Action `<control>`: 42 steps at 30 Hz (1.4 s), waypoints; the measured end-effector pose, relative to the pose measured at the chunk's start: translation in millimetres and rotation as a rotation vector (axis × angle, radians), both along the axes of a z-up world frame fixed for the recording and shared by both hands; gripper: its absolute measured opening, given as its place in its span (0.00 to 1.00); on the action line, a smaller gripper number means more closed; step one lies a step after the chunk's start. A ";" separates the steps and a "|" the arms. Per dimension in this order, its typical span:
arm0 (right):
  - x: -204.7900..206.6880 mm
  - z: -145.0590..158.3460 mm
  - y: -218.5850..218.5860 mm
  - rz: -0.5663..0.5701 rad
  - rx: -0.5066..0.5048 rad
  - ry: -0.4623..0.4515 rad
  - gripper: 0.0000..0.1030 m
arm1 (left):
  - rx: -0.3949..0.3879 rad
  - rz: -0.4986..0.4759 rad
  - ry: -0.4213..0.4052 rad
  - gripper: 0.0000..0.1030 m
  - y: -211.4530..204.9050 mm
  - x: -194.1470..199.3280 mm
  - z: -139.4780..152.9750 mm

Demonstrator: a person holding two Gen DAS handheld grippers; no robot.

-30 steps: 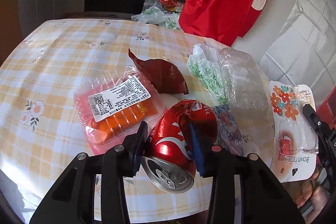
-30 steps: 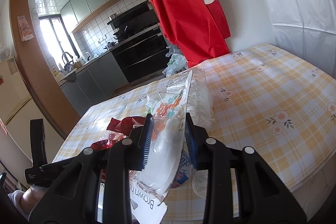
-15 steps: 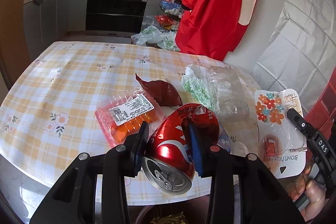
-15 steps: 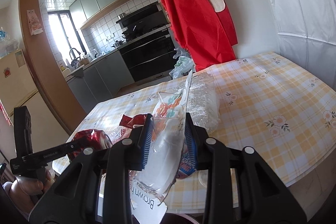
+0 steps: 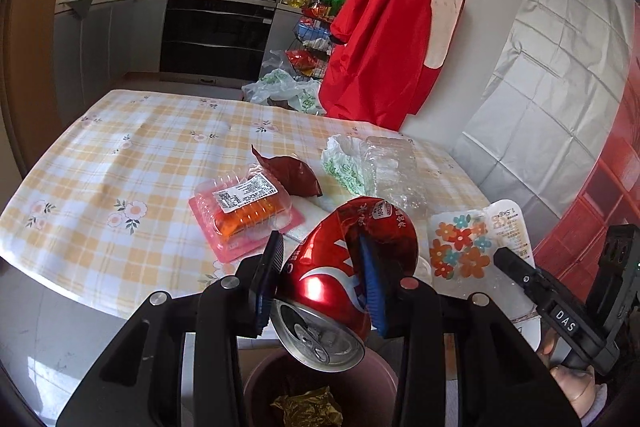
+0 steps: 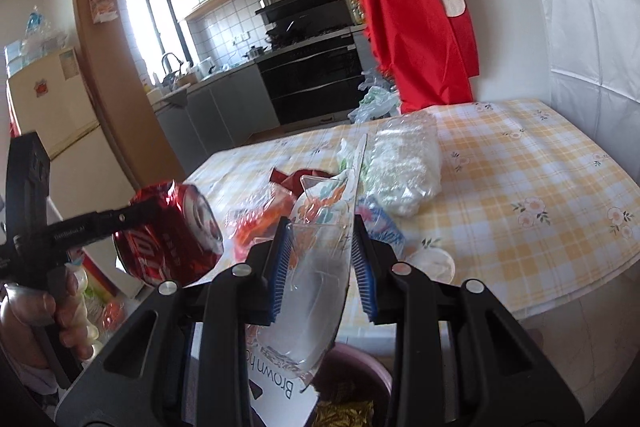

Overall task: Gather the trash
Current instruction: 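Drop the cola can into the bin with the left tool while the right tool drops the floral package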

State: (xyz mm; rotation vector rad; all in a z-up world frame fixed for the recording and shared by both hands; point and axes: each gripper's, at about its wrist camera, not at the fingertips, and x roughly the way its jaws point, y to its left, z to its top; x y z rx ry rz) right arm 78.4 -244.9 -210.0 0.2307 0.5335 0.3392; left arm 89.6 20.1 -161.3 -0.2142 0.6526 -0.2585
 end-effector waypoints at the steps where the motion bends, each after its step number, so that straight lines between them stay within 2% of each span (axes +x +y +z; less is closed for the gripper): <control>1: -4.0 -0.9 3.2 0.009 -0.005 0.005 0.32 | -0.001 -0.001 -0.004 0.36 0.3 -6.7 0.7; 11: -26.8 -1.3 24.5 0.076 -0.038 0.052 0.35 | -0.009 0.006 -0.020 0.36 9.2 -42.4 5.6; 12: -27.2 -1.8 25.6 0.081 -0.035 0.057 0.36 | -0.007 0.007 -0.020 0.36 9.9 -43.8 5.4; 14: -27.5 -2.1 27.1 0.084 -0.035 0.061 0.45 | -0.003 0.009 -0.019 0.36 10.9 -46.0 4.2; 18: -24.4 -0.6 25.5 0.062 -0.040 0.055 0.47 | 0.004 0.010 -0.005 0.36 12.1 -45.8 -2.6; 23: -21.0 0.9 11.0 -0.027 -0.045 0.041 0.76 | 0.024 -0.003 0.028 0.36 8.4 -46.6 -16.5; 26: -20.1 1.3 0.4 -0.100 -0.052 0.030 0.87 | 0.032 -0.015 0.057 0.36 5.0 -45.9 -27.3; 32: -20.5 1.4 -25.8 -0.197 -0.019 0.014 0.88 | 0.045 -0.056 0.104 0.36 -10.2 -43.8 -42.6; 39: -20.4 -3.6 -37.9 -0.229 0.000 0.021 0.88 | 0.040 -0.155 0.154 0.37 -32.0 -41.1 -56.9; 42: -19.9 -6.3 -37.1 -0.225 0.001 0.029 0.88 | 0.055 -0.142 0.151 0.47 -33.0 -40.3 -58.2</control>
